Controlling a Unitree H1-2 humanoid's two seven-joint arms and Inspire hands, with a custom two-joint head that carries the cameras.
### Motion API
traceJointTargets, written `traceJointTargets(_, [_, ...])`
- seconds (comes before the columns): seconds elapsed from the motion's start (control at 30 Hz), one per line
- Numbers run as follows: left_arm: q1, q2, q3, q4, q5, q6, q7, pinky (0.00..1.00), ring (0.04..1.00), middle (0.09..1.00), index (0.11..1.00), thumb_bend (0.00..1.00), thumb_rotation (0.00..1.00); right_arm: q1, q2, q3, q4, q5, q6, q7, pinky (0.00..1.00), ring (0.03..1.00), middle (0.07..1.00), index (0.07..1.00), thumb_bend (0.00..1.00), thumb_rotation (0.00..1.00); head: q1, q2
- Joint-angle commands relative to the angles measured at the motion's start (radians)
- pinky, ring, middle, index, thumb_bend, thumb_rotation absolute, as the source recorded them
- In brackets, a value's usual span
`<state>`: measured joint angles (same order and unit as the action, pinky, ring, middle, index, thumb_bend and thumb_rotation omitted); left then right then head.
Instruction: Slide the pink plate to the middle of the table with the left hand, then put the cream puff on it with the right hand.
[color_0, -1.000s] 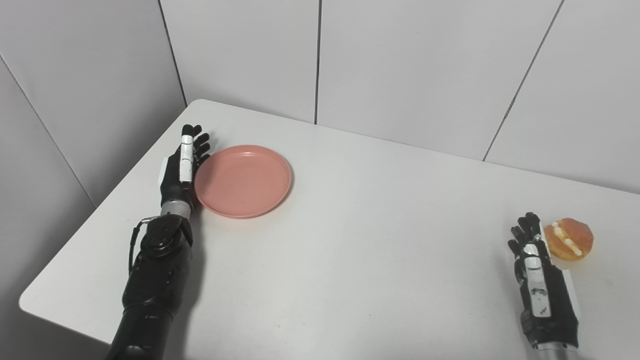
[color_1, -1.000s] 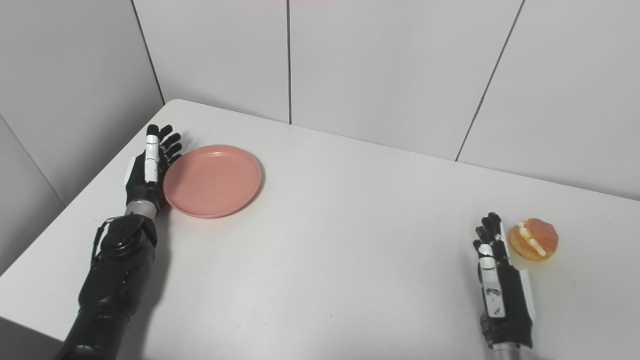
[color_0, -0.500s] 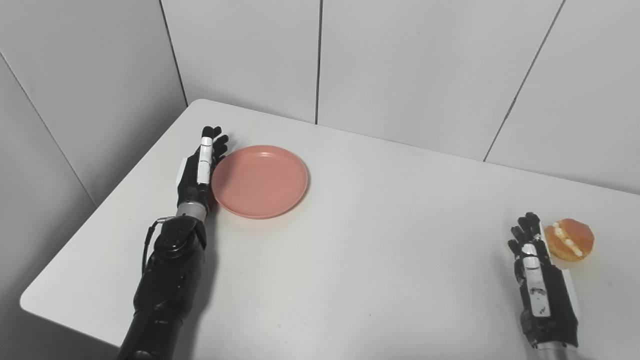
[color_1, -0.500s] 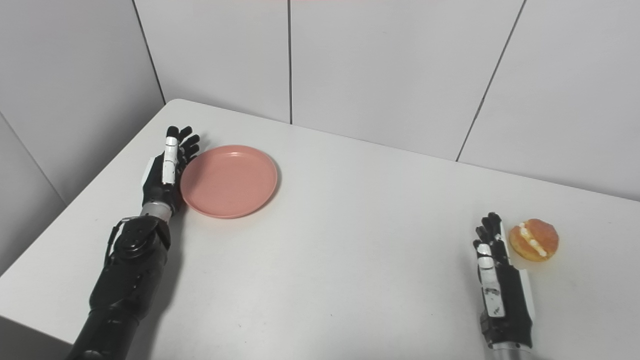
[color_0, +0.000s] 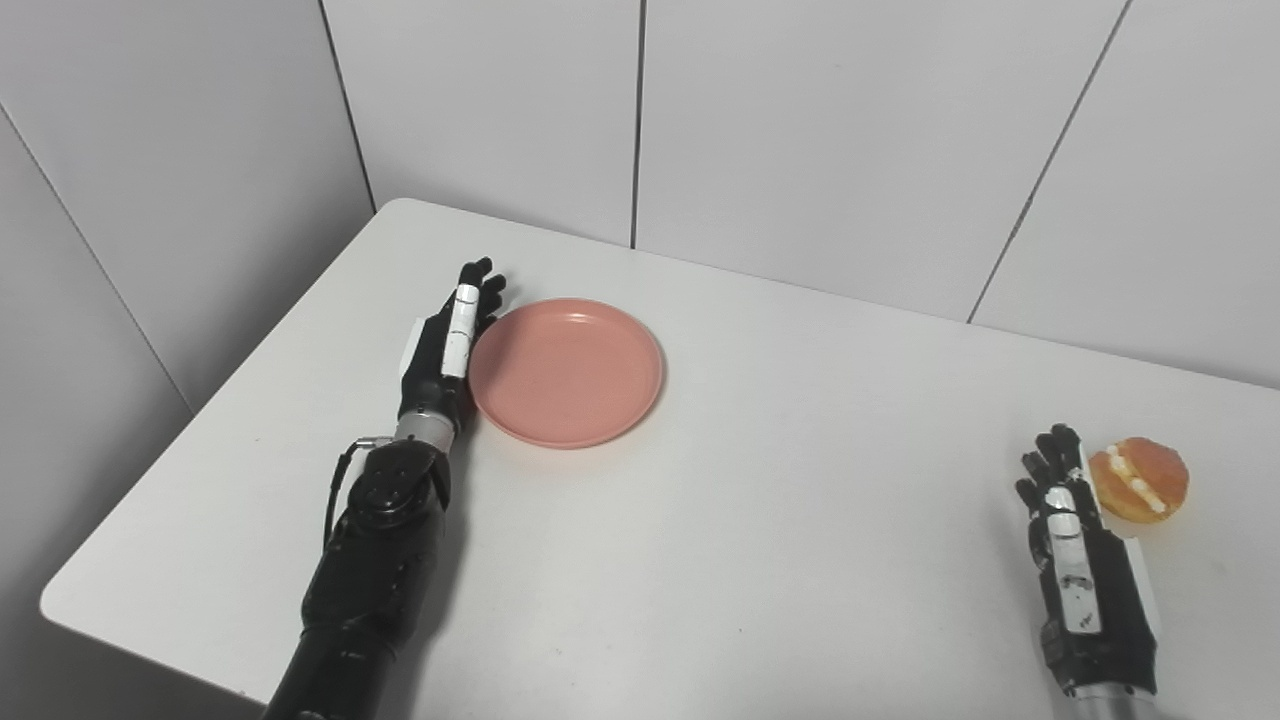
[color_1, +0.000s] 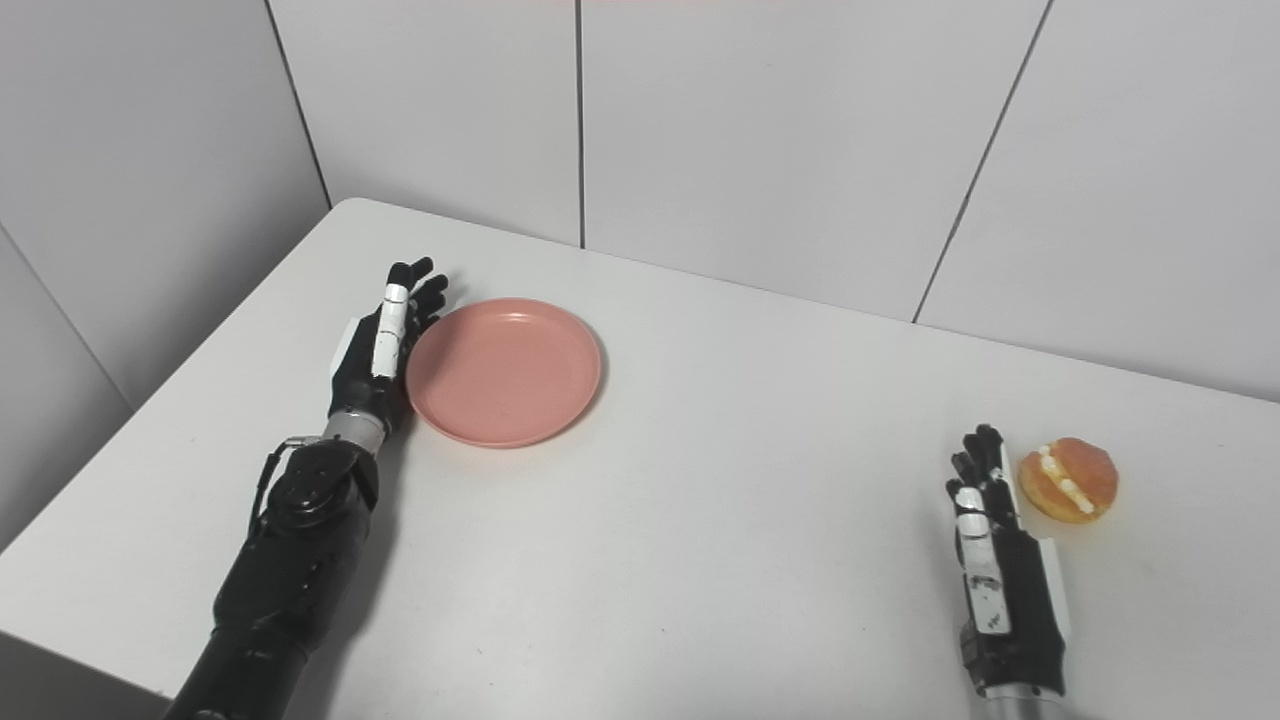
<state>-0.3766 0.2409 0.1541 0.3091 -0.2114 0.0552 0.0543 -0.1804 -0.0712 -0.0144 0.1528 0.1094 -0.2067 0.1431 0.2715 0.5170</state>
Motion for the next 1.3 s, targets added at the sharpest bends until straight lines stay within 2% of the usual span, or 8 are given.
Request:
traceJointTargets(0.0, [-0.001, -0.023, -0.033, -0.023, 0.008, 0.030, -0.047, 0.94, 0.942, 0.910, 0.906, 0.82, 1.00, -0.001, -0.001, -0.005, -0.007, 0.019, -0.007, 0.005, 1.00, 1.000, 1.000, 1.000, 0.56, 0.88, -0.001, 0.002])
traceJointTargets(0.27, [-0.005, -0.045, -0.052, -0.016, 0.011, 0.041, -0.048, 0.94, 0.932, 0.902, 0.896, 0.84, 1.00, -0.005, 0.001, -0.005, -0.001, 0.011, -0.011, 0.000, 1.00, 1.000, 1.000, 1.000, 0.56, 0.89, 0.000, 0.003])
traceJointTargets(0.7, [0.002, -0.048, -0.101, -0.019, 0.047, 0.037, -0.077, 0.93, 0.942, 0.908, 0.892, 0.84, 1.00, -0.006, -0.001, -0.004, 0.006, 0.012, -0.022, 0.004, 1.00, 1.000, 1.000, 1.000, 0.56, 0.89, -0.009, 0.007])
traceJointTargets(0.93, [0.007, -0.053, -0.137, -0.009, 0.059, 0.025, -0.102, 0.91, 0.918, 0.904, 0.897, 0.81, 1.00, -0.006, 0.004, -0.001, 0.002, -0.002, -0.023, -0.003, 1.00, 1.000, 1.000, 1.000, 0.54, 0.90, -0.035, 0.011])
traceJointTargets(1.1, [0.014, -0.053, -0.169, -0.013, 0.073, 0.029, -0.123, 0.94, 0.926, 0.916, 0.905, 0.80, 1.00, 0.000, 0.003, 0.001, -0.017, -0.028, -0.018, -0.017, 1.00, 1.000, 1.000, 1.000, 0.53, 0.90, -0.063, 0.015])
traceJointTargets(1.2, [0.016, -0.046, -0.189, -0.004, 0.103, 0.013, -0.125, 0.95, 0.930, 0.920, 0.895, 0.79, 1.00, 0.004, 0.010, 0.001, -0.025, -0.032, -0.014, -0.024, 1.00, 1.000, 1.000, 1.000, 0.49, 0.90, -0.077, 0.017])
traceJointTargets(1.27, [0.019, -0.049, -0.192, -0.009, 0.101, 0.028, -0.127, 0.96, 0.934, 0.917, 0.895, 0.80, 1.00, 0.005, 0.012, 0.004, -0.024, -0.039, -0.016, -0.029, 1.00, 1.000, 1.000, 1.000, 0.49, 0.90, -0.093, 0.020])
